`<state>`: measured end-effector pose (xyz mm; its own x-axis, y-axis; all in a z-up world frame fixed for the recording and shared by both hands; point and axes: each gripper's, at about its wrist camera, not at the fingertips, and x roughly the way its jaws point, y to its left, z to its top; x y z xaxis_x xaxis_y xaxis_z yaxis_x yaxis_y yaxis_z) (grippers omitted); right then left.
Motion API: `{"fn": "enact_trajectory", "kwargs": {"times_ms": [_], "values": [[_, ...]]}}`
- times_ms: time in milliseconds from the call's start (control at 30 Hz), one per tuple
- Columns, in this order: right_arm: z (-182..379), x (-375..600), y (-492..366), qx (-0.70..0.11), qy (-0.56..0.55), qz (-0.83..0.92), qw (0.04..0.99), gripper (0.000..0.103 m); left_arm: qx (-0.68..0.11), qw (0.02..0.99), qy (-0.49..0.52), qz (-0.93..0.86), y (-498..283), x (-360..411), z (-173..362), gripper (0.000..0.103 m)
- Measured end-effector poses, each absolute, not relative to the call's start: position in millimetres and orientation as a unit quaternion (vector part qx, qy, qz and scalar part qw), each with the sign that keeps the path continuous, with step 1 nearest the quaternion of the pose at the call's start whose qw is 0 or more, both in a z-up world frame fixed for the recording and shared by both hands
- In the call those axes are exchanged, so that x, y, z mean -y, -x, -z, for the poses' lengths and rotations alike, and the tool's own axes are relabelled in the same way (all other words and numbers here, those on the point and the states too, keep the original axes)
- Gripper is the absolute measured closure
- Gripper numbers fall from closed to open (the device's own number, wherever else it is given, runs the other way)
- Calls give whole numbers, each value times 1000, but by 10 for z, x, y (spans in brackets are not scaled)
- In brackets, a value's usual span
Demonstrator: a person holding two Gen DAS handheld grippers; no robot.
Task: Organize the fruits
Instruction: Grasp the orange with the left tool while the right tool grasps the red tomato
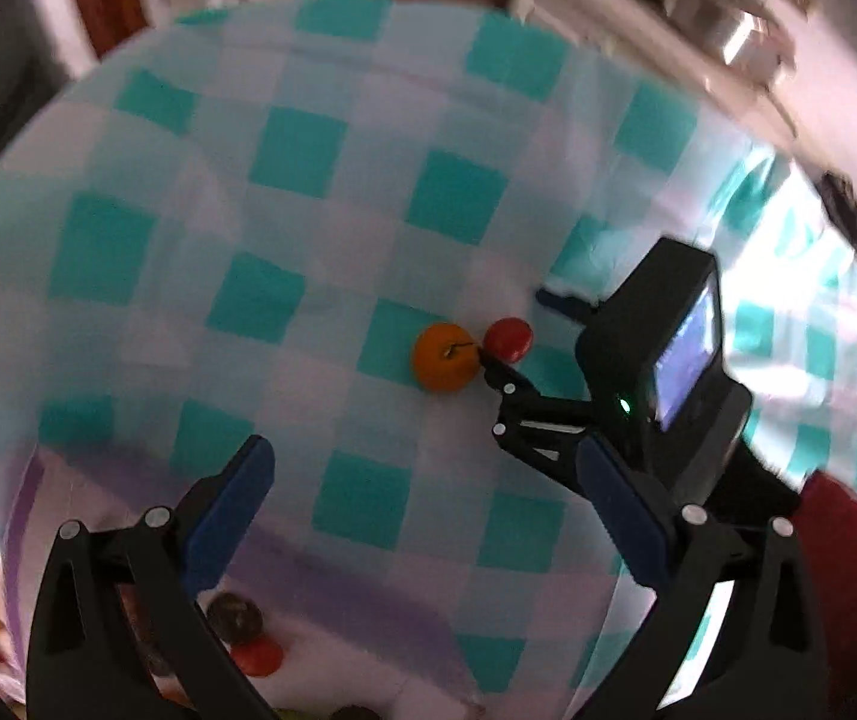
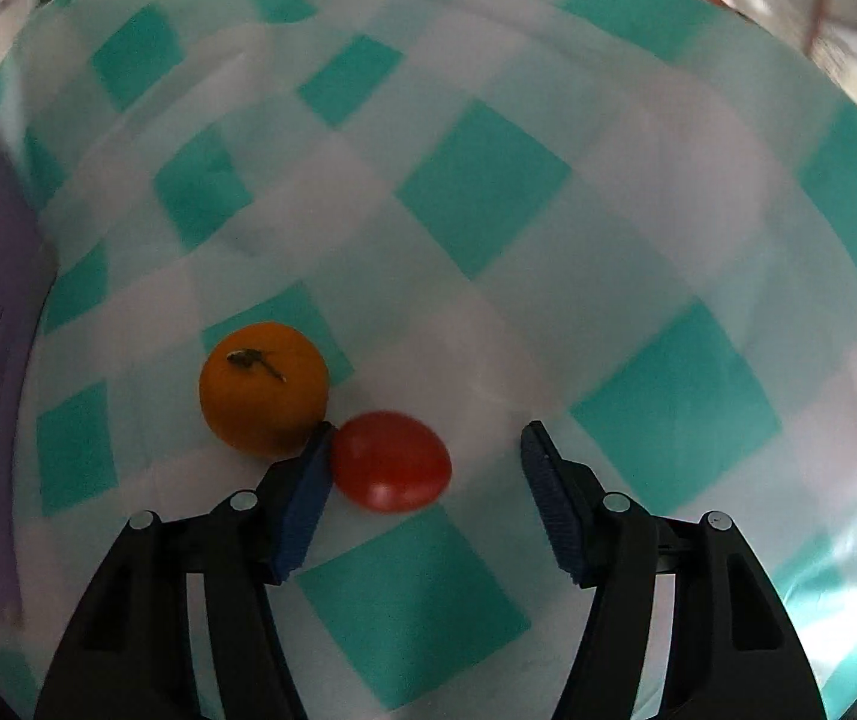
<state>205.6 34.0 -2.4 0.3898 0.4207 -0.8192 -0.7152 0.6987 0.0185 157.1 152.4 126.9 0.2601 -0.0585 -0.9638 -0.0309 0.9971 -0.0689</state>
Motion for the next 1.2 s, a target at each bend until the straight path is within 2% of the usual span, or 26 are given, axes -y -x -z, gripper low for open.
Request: {"fn": "enact_trajectory", "kwargs": {"times_ms": [67, 133, 167, 267, 467, 667, 833, 867, 900, 1200], "values": [[21, -363, -2054, -413, 192, -379, 806, 48, -643, 764, 0, 47, -1767, -1462, -1141, 2], [23, -366, -2063, -410, 195, -406, 793, 64, -655, 750, -40, 81, -1918, -1396, -1052, 2], [26, -358, -2063, -410, 193, -411, 791, 68, -656, 746, -67, 89, -2000, -1374, -999, 2], [40, -270, -2061, -414, 174, -404, 796, 69, -680, 717, -117, 104, -2198, -1323, -791, 5], [47, 212, -2083, -471, 65, -328, 816, 69, -718, 672, -130, 122, -2393, -1266, -328, 15], [35, 614, -1831, -484, 31, -293, 824, 69, -739, 642, -162, 128, -2437, -1148, 3, 18], [-20, 735, -1701, -482, 19, -274, 832, 69, -734, 642, -175, 137, -2410, -1089, 14, 34], [-32, 744, -1680, -482, 17, -269, 833, 69, -729, 645, -180, 143, -2395, -1077, -15, 44], [-41, 752, -1658, -483, 17, -265, 834, 69, -723, 650, -182, 147, -2383, -1076, -50, 59], [-145, 932, -1359, -517, 1, -223, 826, 69, -692, 668, -210, 175, -2082, -847, -374, 59]]}}
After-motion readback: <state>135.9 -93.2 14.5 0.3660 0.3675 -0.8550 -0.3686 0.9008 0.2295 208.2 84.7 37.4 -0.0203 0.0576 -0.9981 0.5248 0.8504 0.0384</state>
